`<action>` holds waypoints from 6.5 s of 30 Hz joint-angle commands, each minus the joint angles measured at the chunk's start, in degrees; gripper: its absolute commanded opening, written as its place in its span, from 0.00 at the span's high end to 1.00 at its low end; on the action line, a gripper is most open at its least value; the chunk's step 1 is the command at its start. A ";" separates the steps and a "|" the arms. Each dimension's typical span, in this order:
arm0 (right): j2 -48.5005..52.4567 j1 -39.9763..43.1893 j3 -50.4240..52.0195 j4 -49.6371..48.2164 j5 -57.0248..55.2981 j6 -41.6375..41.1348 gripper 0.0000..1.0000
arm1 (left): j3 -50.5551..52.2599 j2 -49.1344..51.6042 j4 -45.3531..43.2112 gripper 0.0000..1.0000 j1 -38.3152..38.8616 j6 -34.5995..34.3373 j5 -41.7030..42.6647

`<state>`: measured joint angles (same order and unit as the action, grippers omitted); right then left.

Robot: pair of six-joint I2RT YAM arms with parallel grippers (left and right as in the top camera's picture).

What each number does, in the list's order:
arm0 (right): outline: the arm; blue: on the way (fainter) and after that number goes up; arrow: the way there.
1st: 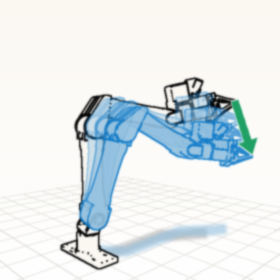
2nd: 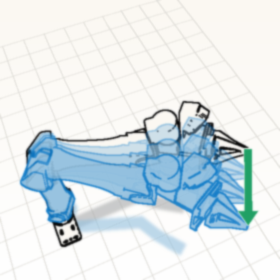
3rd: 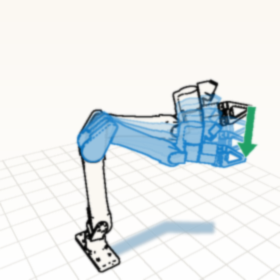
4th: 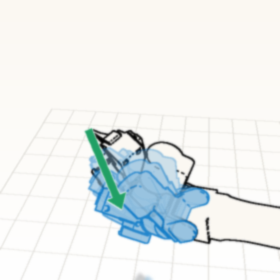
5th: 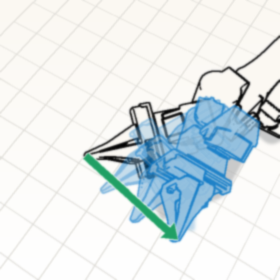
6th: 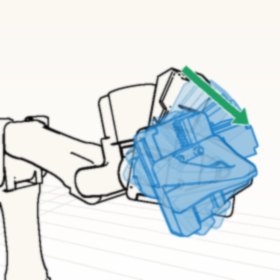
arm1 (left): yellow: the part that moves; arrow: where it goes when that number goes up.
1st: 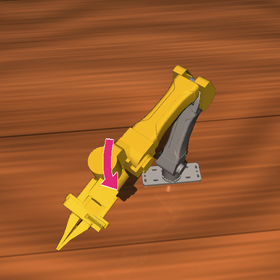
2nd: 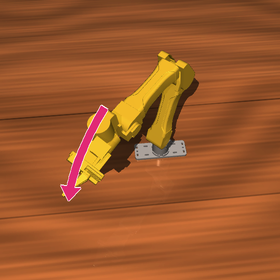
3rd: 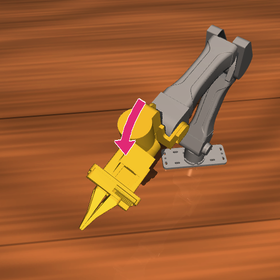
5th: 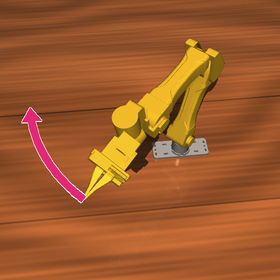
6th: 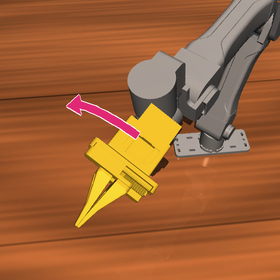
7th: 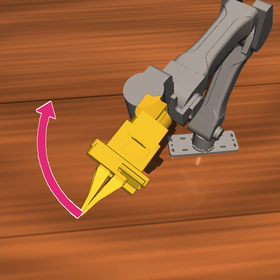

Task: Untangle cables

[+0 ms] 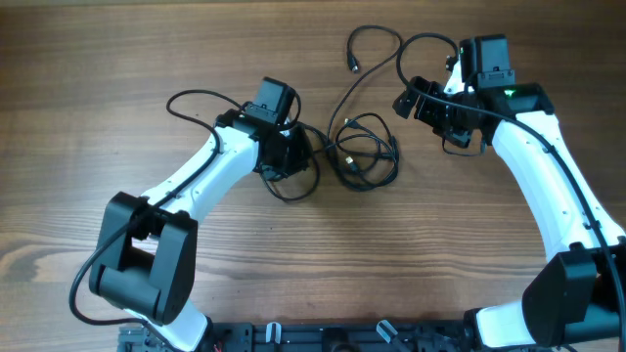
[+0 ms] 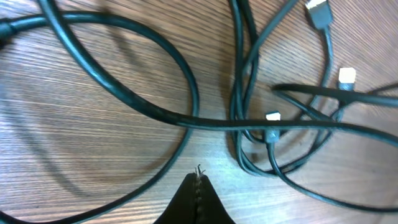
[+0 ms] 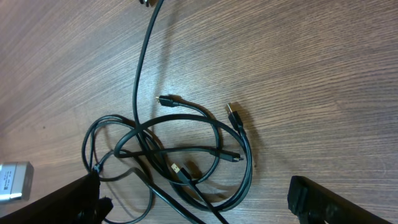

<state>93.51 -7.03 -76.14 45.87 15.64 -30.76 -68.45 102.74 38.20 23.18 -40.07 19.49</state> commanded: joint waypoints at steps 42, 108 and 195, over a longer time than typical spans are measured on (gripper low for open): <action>-1.09 0.11 -0.11 -0.17 0.72 2.29 0.00 | -6.36 -7.93 -9.75 0.96 -0.31 2.93 -7.43; -1.09 0.11 -0.13 -8.02 21.66 12.09 0.01 | -7.43 -35.08 -8.72 0.96 -7.23 -1.18 -8.74; -1.05 -3.78 -0.13 -4.48 11.17 5.27 0.01 | -12.44 -0.59 10.64 0.96 2.16 40.68 -1.99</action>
<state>93.49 -10.87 -76.14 41.34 27.75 -25.47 -73.78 110.30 45.01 26.17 2.04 8.75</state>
